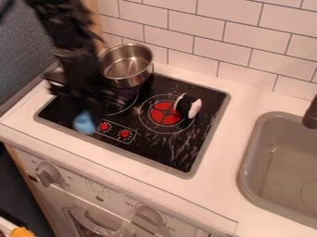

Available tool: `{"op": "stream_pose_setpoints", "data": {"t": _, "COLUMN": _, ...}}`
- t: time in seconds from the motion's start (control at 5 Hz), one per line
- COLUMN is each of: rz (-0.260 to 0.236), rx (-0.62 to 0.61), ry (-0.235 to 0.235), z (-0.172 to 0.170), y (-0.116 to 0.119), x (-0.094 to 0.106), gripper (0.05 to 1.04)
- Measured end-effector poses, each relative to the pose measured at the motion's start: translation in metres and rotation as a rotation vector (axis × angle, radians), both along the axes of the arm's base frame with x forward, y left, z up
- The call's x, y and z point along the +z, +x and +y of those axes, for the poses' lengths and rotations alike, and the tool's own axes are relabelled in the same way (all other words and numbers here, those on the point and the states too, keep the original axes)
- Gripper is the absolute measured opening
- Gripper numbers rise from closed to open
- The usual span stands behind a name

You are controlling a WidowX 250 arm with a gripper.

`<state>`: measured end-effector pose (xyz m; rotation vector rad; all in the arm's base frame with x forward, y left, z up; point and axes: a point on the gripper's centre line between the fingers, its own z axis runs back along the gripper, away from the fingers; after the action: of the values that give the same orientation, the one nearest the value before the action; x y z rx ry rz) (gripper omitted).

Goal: Moved the blue spoon from the bottom left to the bottom right of the burner

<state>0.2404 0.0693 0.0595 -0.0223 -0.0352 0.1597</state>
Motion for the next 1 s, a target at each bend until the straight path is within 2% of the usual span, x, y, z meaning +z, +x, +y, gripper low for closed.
{"op": "stream_pose_setpoints", "data": {"t": 0.2, "rz": 0.039, "rx": -0.078, "ry": -0.024, "z": -0.038, "y": 0.017, "x": -0.026, "gripper": 0.37}}
{"op": "stream_pose_setpoints", "data": {"t": 0.4, "rz": 0.054, "rx": -0.079, "ry": -0.015, "z": -0.059, "y": 0.029, "x": -0.038, "gripper": 0.37}}
{"op": "stream_pose_setpoints", "data": {"t": 0.6, "rz": 0.05, "rx": -0.053, "ry": -0.023, "z": -0.066, "y": 0.031, "x": -0.04, "gripper": 0.37}}
{"op": "stream_pose_setpoints", "data": {"t": 0.8, "rz": 0.061, "rx": -0.03, "ry": -0.031, "z": -0.07, "y": 0.03, "x": -0.044, "gripper": 0.43}}
{"op": "stream_pose_setpoints", "data": {"t": 1.0, "rz": 0.065, "rx": -0.026, "ry": -0.01, "z": -0.07, "y": 0.03, "x": -0.044, "gripper": 0.739}}
